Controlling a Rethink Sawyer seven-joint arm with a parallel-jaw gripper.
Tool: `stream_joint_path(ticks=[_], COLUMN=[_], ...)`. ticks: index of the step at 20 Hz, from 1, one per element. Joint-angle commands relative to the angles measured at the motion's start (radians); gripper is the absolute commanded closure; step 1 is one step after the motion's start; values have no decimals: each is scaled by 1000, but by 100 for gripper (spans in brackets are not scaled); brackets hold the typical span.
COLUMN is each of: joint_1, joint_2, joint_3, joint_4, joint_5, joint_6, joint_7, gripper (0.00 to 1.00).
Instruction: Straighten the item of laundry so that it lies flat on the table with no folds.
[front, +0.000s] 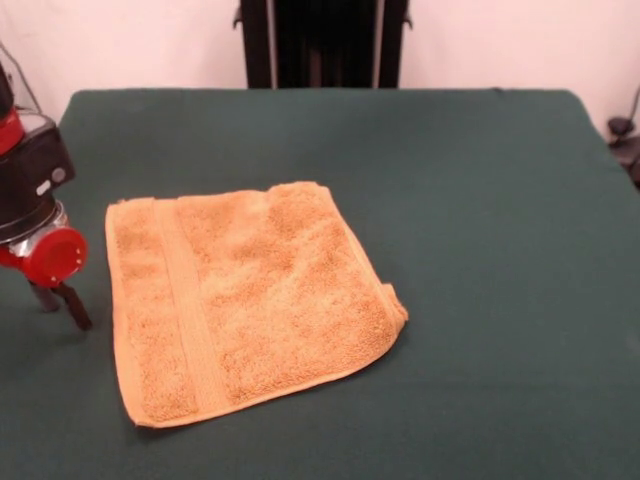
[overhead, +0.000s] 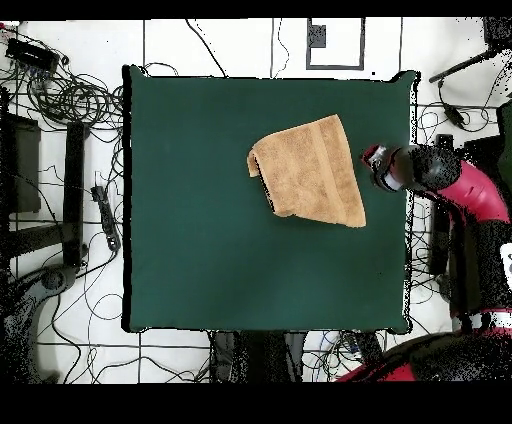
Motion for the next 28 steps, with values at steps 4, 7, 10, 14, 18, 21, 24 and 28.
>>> stream_joint_path(ticks=[4, 7, 10, 14, 18, 21, 24, 28], joint_1=[246, 199, 212, 217, 201, 194, 197, 189], joint_2=[-49, -14, -21, -20, 0, 10, -3, -18], joint_3=[-75, -12, -22, -21, 2, 9, 2, 12], joint_4=[116, 135, 132, 132, 128, 126, 129, 130], joint_5=[-187, -118, -138, -127, -98, -94, -99, -89], joint_6=[-52, -26, -53, -54, -37, -39, -41, -48], joint_7=[-103, -135, -129, -125, -139, -148, -136, -132], gripper=[0, 0, 0, 0, 0, 0, 0, 0])
